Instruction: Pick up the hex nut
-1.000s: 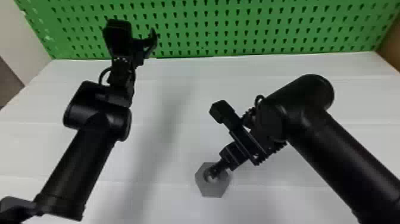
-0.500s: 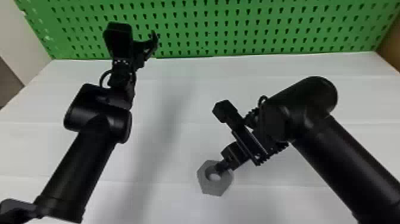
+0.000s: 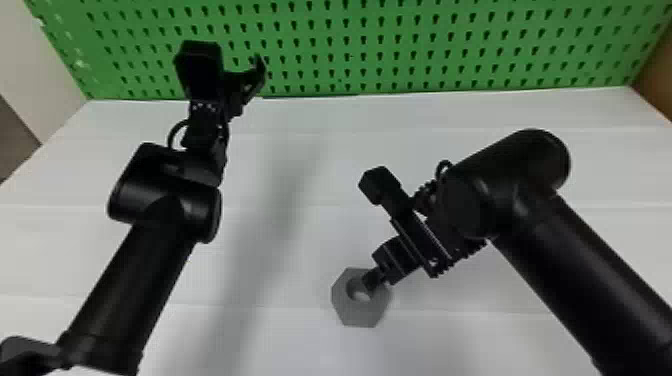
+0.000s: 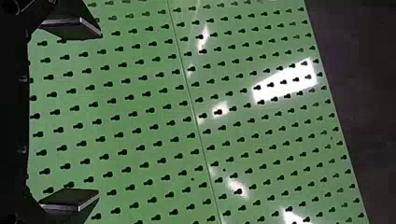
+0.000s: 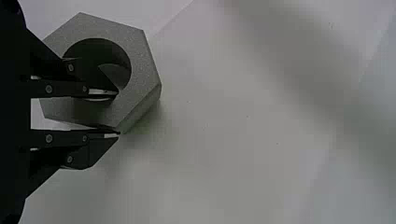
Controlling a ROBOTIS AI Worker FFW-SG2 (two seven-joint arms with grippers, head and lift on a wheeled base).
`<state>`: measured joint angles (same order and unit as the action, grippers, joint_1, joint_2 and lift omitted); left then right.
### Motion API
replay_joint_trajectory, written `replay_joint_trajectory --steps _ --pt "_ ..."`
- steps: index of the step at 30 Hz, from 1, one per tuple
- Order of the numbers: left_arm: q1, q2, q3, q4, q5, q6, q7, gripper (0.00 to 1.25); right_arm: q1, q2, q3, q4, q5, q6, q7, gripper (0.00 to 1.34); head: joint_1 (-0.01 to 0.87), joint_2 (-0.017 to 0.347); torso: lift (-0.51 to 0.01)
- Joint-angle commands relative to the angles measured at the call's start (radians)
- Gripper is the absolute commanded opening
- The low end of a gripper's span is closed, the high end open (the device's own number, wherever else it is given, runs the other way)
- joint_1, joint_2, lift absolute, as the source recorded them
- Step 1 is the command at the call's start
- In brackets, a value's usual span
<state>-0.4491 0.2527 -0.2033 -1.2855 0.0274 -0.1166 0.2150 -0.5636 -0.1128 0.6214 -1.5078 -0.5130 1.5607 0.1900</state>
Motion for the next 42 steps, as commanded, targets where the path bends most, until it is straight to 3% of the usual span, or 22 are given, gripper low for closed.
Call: replay_joint_trajectory --steps 1,19,28,33,36,42 --pt "0.003 0.0 0.001 0.0 0.002 0.0 0.0 1.16 0.004 -0.002 -0.017 -0.017 0.004 -0.005 0.0 0.27 0.785 0.149 -0.09" --pt "0.05 -0.001 -0.002 -0.002 0.029 0.0 0.012 1.16 0.103 -0.004 -0.287 -0.201 0.131 -0.039 0.0 0.26 0.785 0.149 -0.09" --pt "0.09 -0.003 0.004 -0.002 0.054 0.0 0.015 1.16 0.176 0.016 -0.405 -0.287 0.197 -0.13 0.0 0.26 0.785 0.149 -0.09" --pt "0.107 -0.003 0.007 -0.003 0.057 0.0 0.017 1.16 0.203 0.015 -0.45 -0.315 0.211 -0.192 0.0 0.26 0.785 0.149 -0.09" --pt "0.116 -0.003 0.008 -0.006 0.062 0.0 0.017 1.16 0.234 0.021 -0.474 -0.344 0.242 -0.248 0.0 0.26 0.785 0.149 -0.09" --pt "0.139 -0.003 0.012 -0.015 0.072 0.0 0.017 1.16 0.315 0.058 -0.542 -0.4 0.314 -0.418 0.002 0.25 0.785 0.149 -0.09"
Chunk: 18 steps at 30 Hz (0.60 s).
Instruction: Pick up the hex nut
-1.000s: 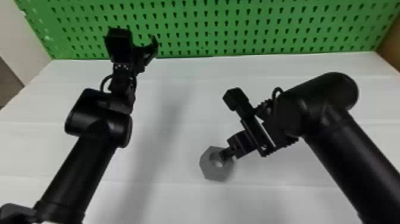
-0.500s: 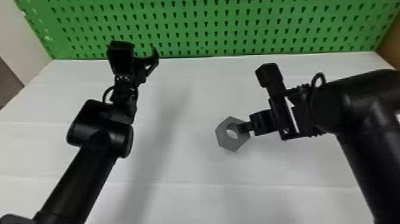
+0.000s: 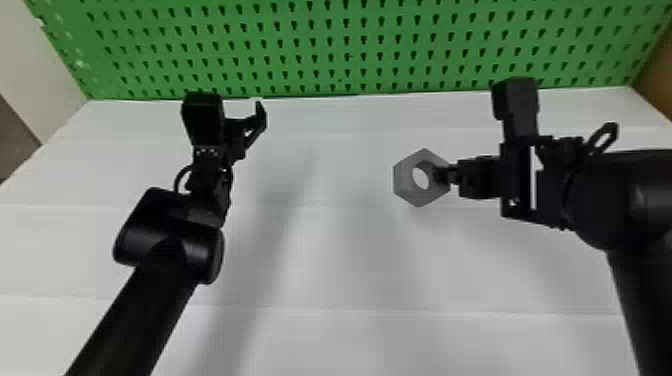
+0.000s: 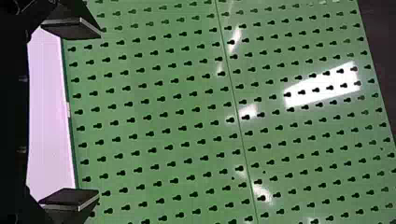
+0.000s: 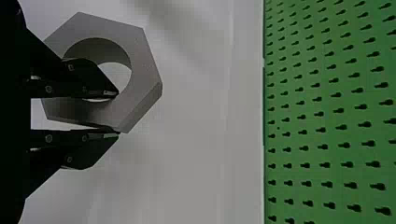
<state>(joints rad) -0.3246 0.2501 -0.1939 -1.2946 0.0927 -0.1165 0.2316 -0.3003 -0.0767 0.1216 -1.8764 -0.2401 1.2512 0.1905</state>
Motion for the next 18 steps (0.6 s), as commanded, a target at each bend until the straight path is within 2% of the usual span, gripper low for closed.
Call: replay_joint_trajectory --steps 1,5,13,18 --pt "0.019 0.0 0.002 -0.009 0.009 0.0 0.0 1.16 0.064 0.023 -0.053 -0.038 0.044 -0.138 0.0 0.26 0.785 0.149 -0.09" --pt "0.035 -0.003 0.004 -0.022 0.024 0.0 0.002 1.16 0.109 0.029 -0.088 -0.043 0.054 -0.259 0.0 0.25 0.785 0.149 -0.09" --pt "0.062 -0.018 0.011 -0.049 0.039 0.0 0.003 1.16 0.193 0.052 -0.145 -0.043 0.16 -0.512 -0.002 0.25 0.785 0.149 -0.09" --pt "0.078 -0.026 0.005 -0.063 0.042 0.001 0.002 1.16 0.225 0.063 -0.163 -0.02 0.186 -0.635 -0.011 0.25 0.785 0.149 -0.09"
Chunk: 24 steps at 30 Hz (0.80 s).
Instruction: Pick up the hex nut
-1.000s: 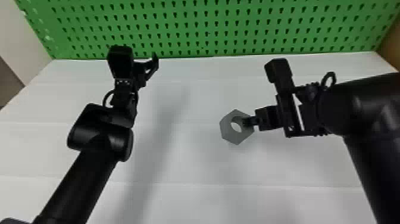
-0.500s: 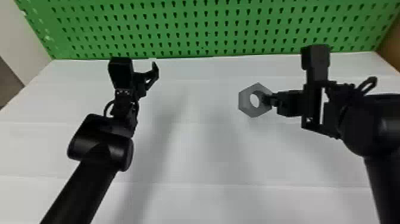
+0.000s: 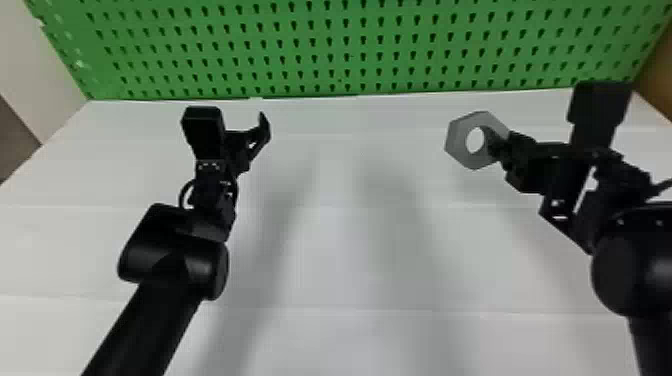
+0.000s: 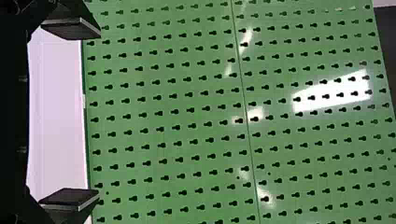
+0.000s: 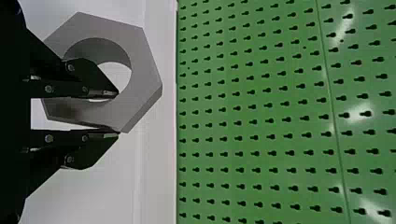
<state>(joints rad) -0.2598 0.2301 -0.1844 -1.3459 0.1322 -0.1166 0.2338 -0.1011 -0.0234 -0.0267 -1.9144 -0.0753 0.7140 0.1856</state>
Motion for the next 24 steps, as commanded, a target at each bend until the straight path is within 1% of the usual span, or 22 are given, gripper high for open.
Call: replay_joint_trajectory --steps 1,6,8,10,17,24 --pt "0.016 -0.006 -0.006 -0.013 0.004 0.0 -0.001 1.16 0.034 0.016 -0.021 0.023 0.022 -0.122 -0.015 0.25 0.785 0.149 -0.09" --pt "0.024 -0.011 -0.007 -0.022 0.009 0.0 -0.001 1.16 0.055 0.024 -0.029 0.049 0.037 -0.228 -0.028 0.25 0.785 0.149 -0.09" --pt "0.027 -0.014 -0.009 -0.025 0.01 0.002 -0.001 1.16 0.067 0.024 -0.027 0.064 0.046 -0.291 -0.046 0.25 0.785 0.149 -0.09" --pt "0.03 -0.015 -0.009 -0.032 0.01 0.0 -0.001 1.16 0.078 0.024 -0.022 0.08 0.042 -0.343 -0.083 0.25 0.785 0.149 -0.09" --pt "0.051 -0.017 -0.007 -0.055 0.015 0.002 -0.002 1.16 0.1 0.024 -0.022 0.164 0.038 -0.507 -0.104 0.25 0.785 0.149 -0.09" --pt "0.08 -0.017 -0.001 -0.076 0.02 0.002 -0.004 1.16 0.127 0.024 0.002 0.227 0.032 -0.64 -0.143 0.25 0.785 0.149 -0.09"
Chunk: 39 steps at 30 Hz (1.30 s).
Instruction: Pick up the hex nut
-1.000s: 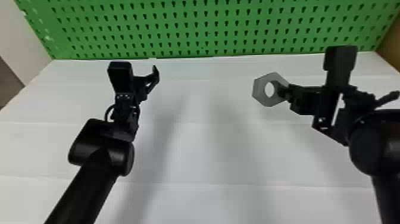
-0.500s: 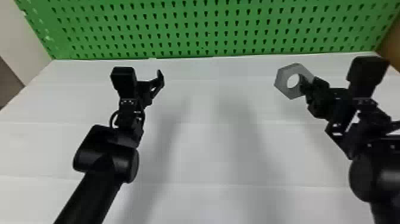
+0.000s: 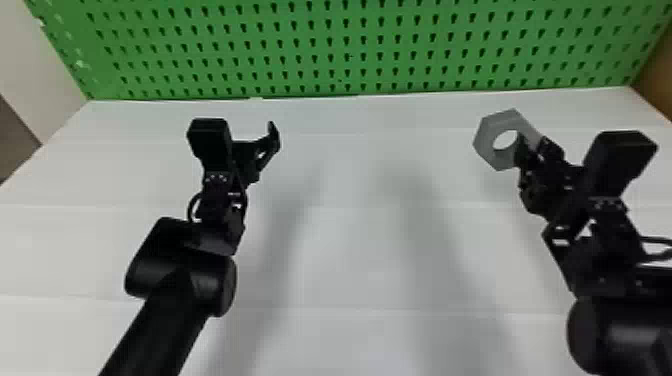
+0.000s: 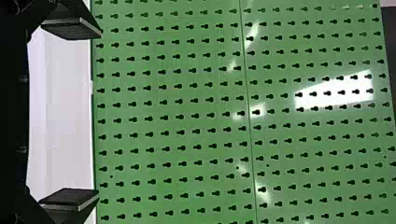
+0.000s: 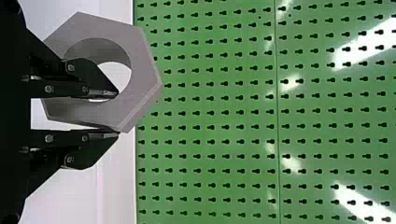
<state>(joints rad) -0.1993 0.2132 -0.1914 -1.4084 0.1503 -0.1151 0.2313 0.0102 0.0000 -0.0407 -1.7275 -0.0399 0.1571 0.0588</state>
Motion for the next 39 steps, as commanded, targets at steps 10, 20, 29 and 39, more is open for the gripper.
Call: replay_joint_trajectory --steps 10,20,29,39 --pt "0.057 -0.006 0.032 -0.041 -0.006 0.0 -0.01 1.16 0.017 -0.002 0.061 0.069 -0.018 -0.108 -0.02 0.25 0.785 0.149 -0.09" --pt "0.072 -0.025 0.043 -0.044 -0.012 0.002 -0.035 1.16 0.016 -0.011 0.073 0.068 -0.024 -0.122 -0.024 0.25 0.785 0.149 -0.09" --pt "0.069 -0.026 0.029 -0.046 -0.015 0.018 -0.049 1.16 0.028 -0.006 0.079 0.063 -0.023 -0.133 -0.036 0.25 0.785 0.149 -0.09" --pt "0.057 -0.037 0.032 -0.046 -0.038 0.023 -0.069 1.16 0.034 -0.002 0.081 0.058 -0.017 -0.134 -0.037 0.25 0.785 0.149 -0.09"
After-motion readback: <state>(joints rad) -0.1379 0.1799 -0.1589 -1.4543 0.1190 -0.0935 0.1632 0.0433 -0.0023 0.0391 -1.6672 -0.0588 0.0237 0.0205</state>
